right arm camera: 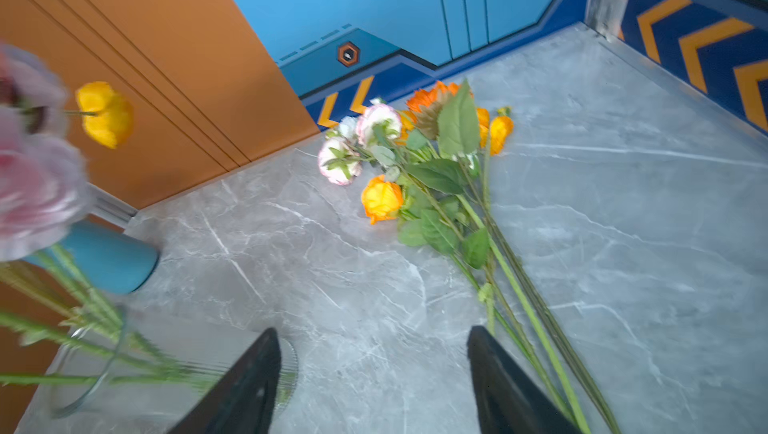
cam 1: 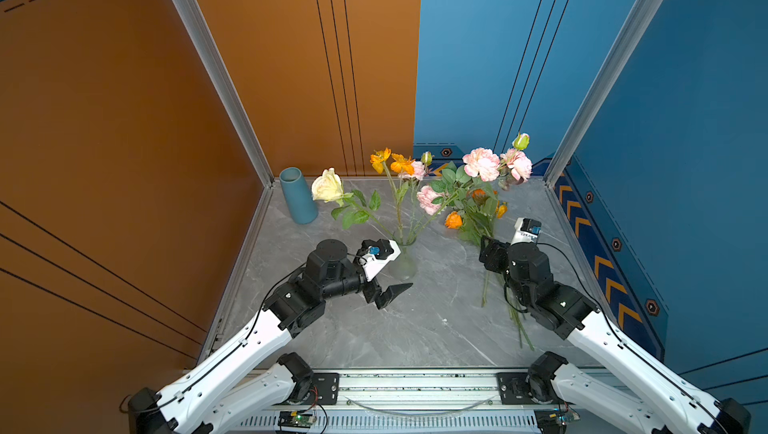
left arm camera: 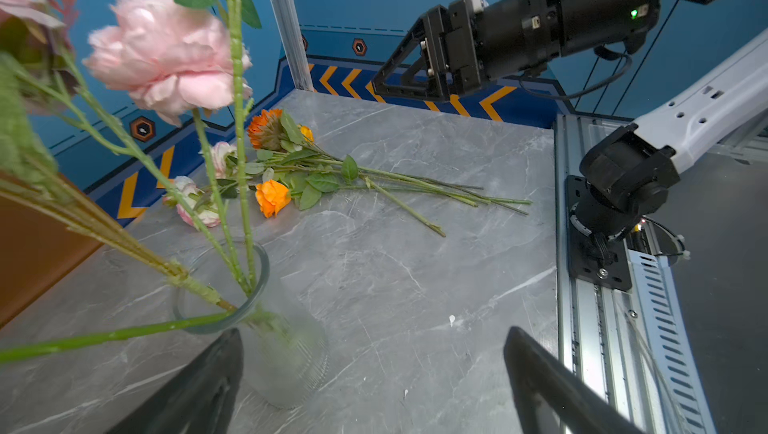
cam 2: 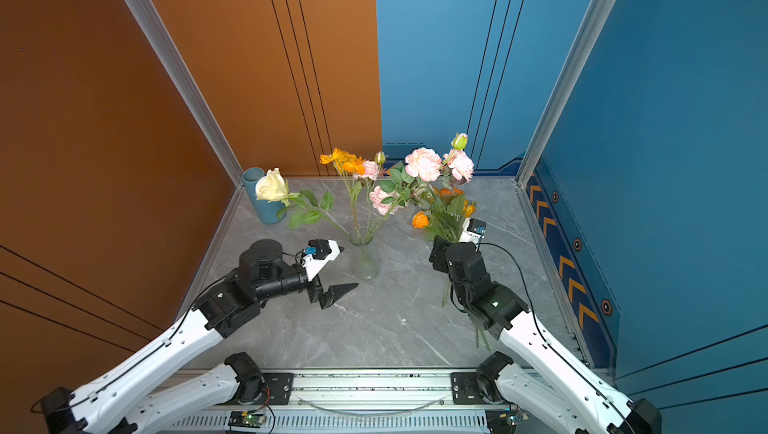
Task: Arrange the flowers into the vase
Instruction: 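Open the right gripper and move it down to the loose flower stems, then close the right gripper on the loose rose stems on the table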
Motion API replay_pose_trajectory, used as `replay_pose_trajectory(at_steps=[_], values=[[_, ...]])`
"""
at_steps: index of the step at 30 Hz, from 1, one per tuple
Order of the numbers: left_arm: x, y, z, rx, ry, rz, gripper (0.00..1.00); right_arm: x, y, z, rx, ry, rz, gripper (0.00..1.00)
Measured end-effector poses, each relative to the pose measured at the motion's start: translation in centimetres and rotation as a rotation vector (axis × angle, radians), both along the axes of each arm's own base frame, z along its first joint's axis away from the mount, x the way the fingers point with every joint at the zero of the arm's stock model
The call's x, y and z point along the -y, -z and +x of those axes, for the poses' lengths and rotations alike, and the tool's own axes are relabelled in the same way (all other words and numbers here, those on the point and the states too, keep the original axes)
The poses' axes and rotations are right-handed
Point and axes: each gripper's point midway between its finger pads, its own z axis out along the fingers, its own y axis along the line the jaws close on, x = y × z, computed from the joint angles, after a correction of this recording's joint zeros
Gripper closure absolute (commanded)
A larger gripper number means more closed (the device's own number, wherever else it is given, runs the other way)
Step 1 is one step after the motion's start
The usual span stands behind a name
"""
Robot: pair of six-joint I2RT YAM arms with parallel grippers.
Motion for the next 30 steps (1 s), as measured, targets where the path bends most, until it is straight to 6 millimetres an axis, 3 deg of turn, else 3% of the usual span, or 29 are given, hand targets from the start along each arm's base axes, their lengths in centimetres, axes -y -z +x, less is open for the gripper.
replay_pose_trajectory(at_steps=[3,9,13,17,21,30], values=[[1.7,0.1,-0.1,-0.003,0.043,0.039,0.02,2.2,2.4,0.5,-0.099,0.036,0.004,0.41],[5.5,-1.7,0.2,0.091,0.125,0.122,0.02,6.1,7.1,2.0,-0.287,0.098,-0.002,0.51],[6.6,-0.3,0.8,0.09,0.149,0.164,0.02,8.1,10.4,3.6,-0.425,0.108,-0.046,0.65],[6.7,1.4,0.5,0.077,0.165,0.196,0.02,8.4,13.5,5.5,-0.544,0.044,-0.068,0.79],[6.5,3.0,-0.5,0.069,0.188,0.224,0.02,8.1,15.9,6.6,-0.621,-0.013,-0.085,0.8],[6.0,2.2,-0.5,0.107,0.171,0.213,0.02,7.8,16.8,8.5,-0.645,-0.056,-0.091,0.8]])
